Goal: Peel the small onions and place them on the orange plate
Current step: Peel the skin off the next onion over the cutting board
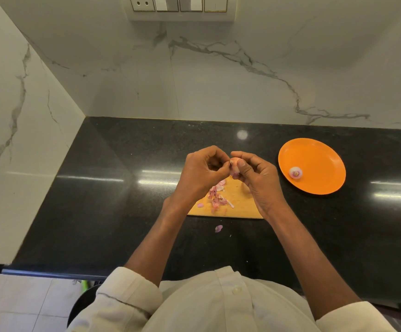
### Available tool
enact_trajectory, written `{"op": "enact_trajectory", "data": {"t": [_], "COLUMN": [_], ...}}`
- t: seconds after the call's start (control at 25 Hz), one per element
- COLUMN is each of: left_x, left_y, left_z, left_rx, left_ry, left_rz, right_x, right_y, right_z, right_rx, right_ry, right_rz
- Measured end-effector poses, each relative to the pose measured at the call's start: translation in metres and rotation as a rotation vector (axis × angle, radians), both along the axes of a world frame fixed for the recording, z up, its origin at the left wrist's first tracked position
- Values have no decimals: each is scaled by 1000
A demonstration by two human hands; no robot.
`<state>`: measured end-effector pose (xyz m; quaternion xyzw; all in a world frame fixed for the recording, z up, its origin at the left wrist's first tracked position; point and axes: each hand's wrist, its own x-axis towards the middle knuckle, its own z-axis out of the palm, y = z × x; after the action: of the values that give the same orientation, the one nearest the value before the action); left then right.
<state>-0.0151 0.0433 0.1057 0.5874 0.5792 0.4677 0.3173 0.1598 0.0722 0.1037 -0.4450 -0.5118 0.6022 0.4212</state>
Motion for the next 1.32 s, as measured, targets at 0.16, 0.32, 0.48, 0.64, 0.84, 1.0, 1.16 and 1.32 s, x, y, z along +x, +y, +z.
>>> {"op": "enact_trajectory", "data": {"t": [0.16, 0.32, 0.48, 0.64, 0.84, 1.0, 1.16, 1.32], "left_x": [8, 13, 0, 1, 2, 5, 7, 7], "left_y": [3, 6, 4, 1, 1, 1, -1, -2], "left_z": [2, -1, -8, -13, -14, -14, -16, -20], "left_rx": [66, 17, -78, -63, -39, -47, -72, -116], "left_ry": [110, -19, -360, -337, -346, -382, -409, -378], "left_rz": [60, 121, 63, 66, 141, 203, 156, 134], "right_x": [0, -5, -6, -8, -8, -8, -11, -11], "right_y": [2, -3, -1, -2, -2, 0, -1, -2], "right_z": [1, 4, 6, 6, 5, 4, 4, 4], "right_rx": [14, -105, -149, -159, -200, -297, -344, -416], "right_ry": [-1, 162, 220, 219, 262, 372, 388, 449], "right_rz": [-2, -9, -50, -51, -63, -89, -122, -125]}}
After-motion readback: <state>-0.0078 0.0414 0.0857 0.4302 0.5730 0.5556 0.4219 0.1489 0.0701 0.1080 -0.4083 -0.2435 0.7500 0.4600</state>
